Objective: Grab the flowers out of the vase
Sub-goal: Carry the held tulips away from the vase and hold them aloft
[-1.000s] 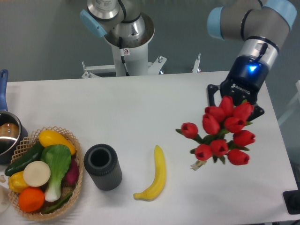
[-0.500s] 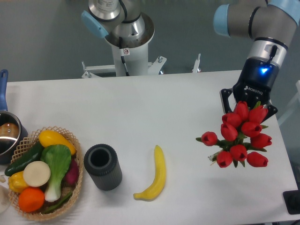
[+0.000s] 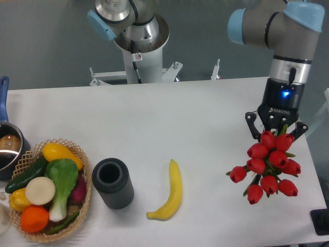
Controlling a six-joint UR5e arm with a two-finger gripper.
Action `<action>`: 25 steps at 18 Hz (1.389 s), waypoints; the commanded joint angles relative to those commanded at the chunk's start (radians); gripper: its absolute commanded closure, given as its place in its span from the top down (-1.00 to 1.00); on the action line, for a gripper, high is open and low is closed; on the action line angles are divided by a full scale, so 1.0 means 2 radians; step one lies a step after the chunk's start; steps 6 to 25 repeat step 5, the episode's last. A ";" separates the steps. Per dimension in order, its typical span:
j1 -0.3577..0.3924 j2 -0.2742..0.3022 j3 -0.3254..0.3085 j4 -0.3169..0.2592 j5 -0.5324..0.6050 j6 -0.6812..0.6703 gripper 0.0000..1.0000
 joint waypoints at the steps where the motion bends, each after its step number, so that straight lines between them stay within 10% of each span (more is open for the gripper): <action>1: -0.009 -0.003 0.002 -0.008 0.028 0.014 -1.00; 5: -0.035 -0.012 0.008 -0.041 0.096 0.032 -1.00; 25: -0.035 -0.012 0.008 -0.041 0.096 0.032 -1.00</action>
